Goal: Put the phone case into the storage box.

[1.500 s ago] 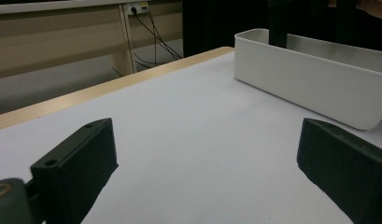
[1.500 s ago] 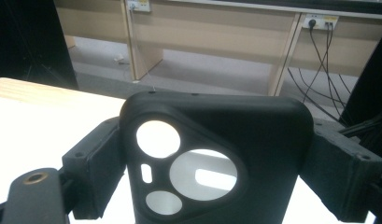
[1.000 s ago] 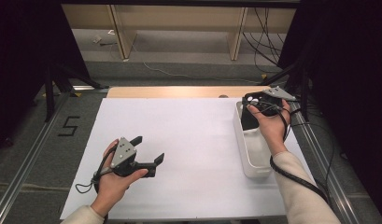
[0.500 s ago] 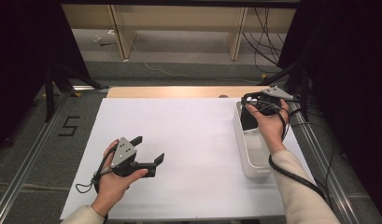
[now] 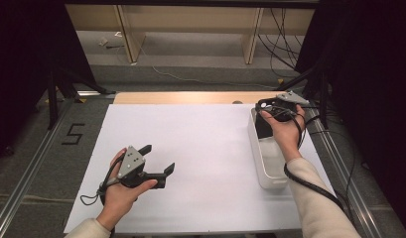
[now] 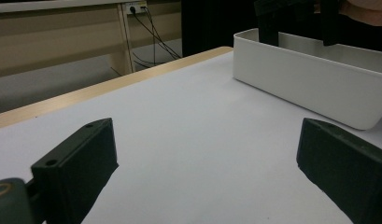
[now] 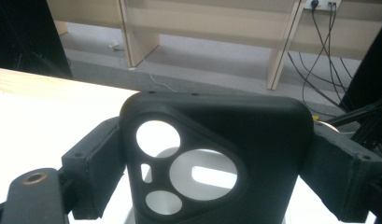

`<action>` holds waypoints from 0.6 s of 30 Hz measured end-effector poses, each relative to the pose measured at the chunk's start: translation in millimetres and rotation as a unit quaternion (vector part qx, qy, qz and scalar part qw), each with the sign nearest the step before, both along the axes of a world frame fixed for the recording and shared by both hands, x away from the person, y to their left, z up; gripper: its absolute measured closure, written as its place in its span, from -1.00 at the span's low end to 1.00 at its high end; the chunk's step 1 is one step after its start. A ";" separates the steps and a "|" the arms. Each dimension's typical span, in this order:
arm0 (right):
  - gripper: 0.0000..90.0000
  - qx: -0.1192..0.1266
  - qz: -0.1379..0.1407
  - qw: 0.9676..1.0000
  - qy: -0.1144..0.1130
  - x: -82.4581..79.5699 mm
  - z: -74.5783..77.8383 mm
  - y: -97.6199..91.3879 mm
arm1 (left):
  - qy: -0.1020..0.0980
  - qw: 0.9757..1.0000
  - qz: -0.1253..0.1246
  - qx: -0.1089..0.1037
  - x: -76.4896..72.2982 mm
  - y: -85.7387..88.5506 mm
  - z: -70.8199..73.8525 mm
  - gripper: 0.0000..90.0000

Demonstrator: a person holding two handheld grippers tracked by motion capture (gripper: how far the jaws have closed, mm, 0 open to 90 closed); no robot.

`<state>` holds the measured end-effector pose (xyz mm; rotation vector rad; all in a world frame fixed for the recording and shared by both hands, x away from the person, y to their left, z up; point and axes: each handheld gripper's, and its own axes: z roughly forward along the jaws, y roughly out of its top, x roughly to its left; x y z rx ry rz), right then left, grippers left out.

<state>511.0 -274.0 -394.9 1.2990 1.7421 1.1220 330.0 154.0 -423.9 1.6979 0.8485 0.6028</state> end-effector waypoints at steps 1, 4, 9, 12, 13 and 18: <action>-0.67 0.000 0.000 1.000 0.001 0.6 -0.9 0.4 | 0.000 1.000 0.000 0.000 0.0 0.0 0.0 -0.90; -0.67 0.000 -0.001 1.000 0.003 1.5 -2.4 0.9 | 0.000 1.000 0.000 -0.001 0.0 0.0 0.0 -0.90; -0.67 -0.002 -0.002 1.000 0.005 3.2 -4.7 1.1 | 0.001 1.000 0.000 -0.001 -0.1 -0.2 -0.2 -0.90; -0.67 -0.004 -0.003 1.000 0.007 4.3 -5.8 1.9 | 0.001 1.000 0.000 -0.002 0.0 -0.1 -0.1 -0.90; -0.67 -0.003 -0.003 1.000 0.007 4.8 -6.1 2.4 | 0.001 1.000 0.000 -0.002 0.0 -0.1 -0.1 -0.90; -0.67 -0.007 -0.004 1.000 0.009 6.4 -7.8 3.9 | 0.001 1.000 0.000 -0.002 0.0 -0.1 -0.3 -0.90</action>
